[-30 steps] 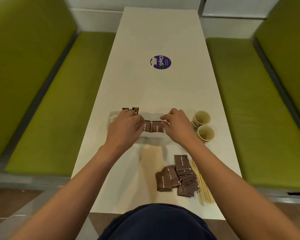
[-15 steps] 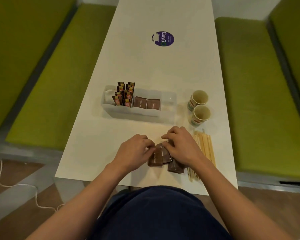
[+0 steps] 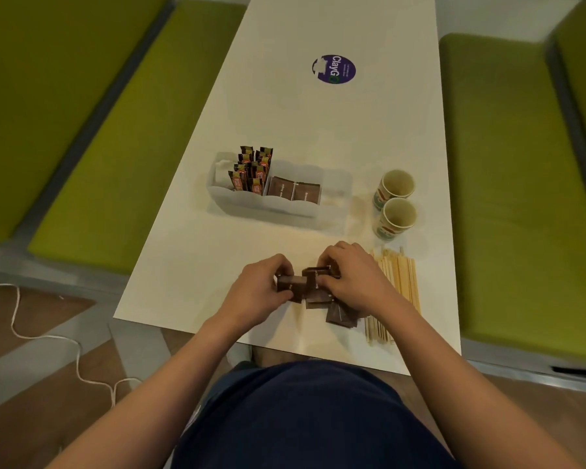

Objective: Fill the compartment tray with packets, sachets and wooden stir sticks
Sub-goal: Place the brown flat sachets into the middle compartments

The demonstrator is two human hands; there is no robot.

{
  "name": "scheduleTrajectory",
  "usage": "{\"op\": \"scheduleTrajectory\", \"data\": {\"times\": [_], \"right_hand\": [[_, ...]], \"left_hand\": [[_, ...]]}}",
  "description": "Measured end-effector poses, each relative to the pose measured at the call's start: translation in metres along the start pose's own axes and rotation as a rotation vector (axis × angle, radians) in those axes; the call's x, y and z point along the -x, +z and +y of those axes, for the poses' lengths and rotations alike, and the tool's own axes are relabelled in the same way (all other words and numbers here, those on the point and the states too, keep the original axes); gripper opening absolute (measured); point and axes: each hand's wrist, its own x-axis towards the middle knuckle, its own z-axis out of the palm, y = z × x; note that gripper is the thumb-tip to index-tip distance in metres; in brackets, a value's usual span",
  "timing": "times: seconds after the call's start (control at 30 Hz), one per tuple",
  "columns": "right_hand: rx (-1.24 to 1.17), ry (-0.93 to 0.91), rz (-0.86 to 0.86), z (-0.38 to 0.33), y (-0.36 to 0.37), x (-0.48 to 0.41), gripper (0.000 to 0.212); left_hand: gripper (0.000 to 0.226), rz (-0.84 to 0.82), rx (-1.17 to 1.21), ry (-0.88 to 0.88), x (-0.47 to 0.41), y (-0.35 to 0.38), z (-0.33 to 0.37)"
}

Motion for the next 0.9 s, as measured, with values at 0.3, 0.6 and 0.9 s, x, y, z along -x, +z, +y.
{"op": "scheduleTrajectory", "data": {"times": [0.3, 0.6, 0.9], "right_hand": [[-0.355, 0.064, 0.221, -0.003, -0.024, -0.002, 0.017], [-0.470, -0.021, 0.527, -0.018, -0.044, -0.016, 0.015], [-0.540, 0.060, 0.654, -0.019, -0.058, -0.031, 0.009]], "left_hand": [[0.007, 0.166, 0.171, -0.031, -0.013, -0.061, 0.020], [0.017, 0.287, -0.123, 0.142, -0.097, -0.131, 0.040], [0.018, 0.079, -0.509, 0.131, -0.155, -0.127, 0.040]]}}
